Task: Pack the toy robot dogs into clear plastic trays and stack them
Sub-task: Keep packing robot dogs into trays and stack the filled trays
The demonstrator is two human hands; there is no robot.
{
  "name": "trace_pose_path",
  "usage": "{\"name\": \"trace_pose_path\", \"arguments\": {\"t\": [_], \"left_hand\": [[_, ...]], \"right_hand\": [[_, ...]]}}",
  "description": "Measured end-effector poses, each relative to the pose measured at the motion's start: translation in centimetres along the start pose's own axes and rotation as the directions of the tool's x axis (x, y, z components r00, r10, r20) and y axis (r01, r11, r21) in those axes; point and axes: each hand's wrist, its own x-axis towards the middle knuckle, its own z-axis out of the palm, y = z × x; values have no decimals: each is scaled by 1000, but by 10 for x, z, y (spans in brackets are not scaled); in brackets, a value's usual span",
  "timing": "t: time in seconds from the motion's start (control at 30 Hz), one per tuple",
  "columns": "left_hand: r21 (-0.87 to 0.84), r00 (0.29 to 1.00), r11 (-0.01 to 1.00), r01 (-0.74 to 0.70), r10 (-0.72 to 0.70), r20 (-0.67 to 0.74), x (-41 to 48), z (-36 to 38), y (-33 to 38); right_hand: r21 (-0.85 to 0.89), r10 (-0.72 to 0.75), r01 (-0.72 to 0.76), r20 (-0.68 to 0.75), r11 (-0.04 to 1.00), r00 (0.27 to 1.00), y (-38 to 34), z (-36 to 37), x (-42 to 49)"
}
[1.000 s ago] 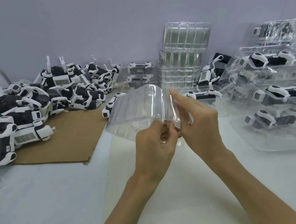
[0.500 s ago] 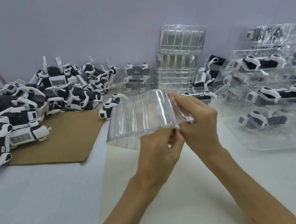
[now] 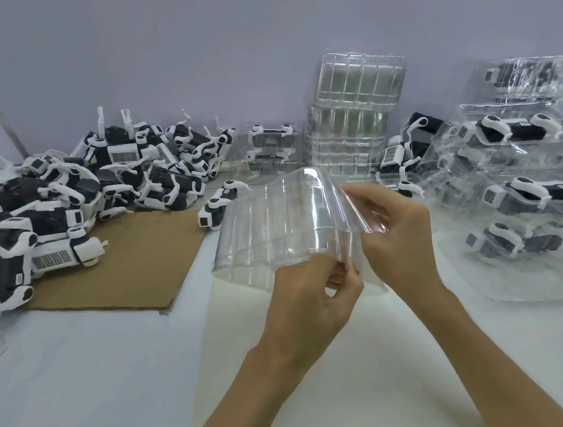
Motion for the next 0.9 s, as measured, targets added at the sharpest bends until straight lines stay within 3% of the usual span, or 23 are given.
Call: {"name": "trace_pose_path", "arguments": {"t": [0.1, 0.2, 0.27, 0.3, 0.37, 0.43, 0.5, 0.57, 0.67, 0.77, 0.83, 0.9], "left_hand": [[73, 993, 991, -114, 112, 35, -3, -3, 2], [191, 907, 900, -393, 344, 245, -22, 5, 18], [72, 833, 870, -488, 440, 336, -34, 13, 28], [21, 830, 875, -484, 451, 330, -33, 14, 27], [0, 912, 929, -370, 363, 191, -23, 10, 18], [-72, 994, 992, -107, 107, -7, -11, -1, 8], [-249, 980, 954, 167, -189, -65, -2, -10, 4], [-442, 931, 849, 288, -357, -79, 6, -15, -2], [-663, 798, 620, 420, -599, -56, 17, -22, -21], [-781, 572, 275, 561, -811, 125, 14, -24, -39], [-677, 432, 152, 720, -862, 266, 10, -22, -46], [-455, 329, 143, 879, -873, 361, 7, -20, -48]], "right_hand": [[45, 38, -38, 8, 998, 999, -5, -2, 1], [115, 194, -183, -101, 976, 976, 5, -16, 19], [185, 303, -267, -206, 946, 930, 20, -34, 30], [258, 362, -297, -258, 919, 896, 28, -44, 32], [384, 461, -317, -378, 867, 803, 37, -59, 35], [467, 507, -281, -479, 838, 717, 42, -67, 34], [468, 483, -237, -525, 852, 701, 41, -67, 33], [438, 427, -186, -556, 880, 713, 38, -62, 30], [390, 320, -70, -625, 918, 711, 34, -60, 26], [364, 264, -8, -661, 931, 702, 30, -62, 25], [374, 256, 8, -649, 927, 716, 30, -61, 25], [389, 249, 18, -622, 921, 742, 30, -60, 25]]}}
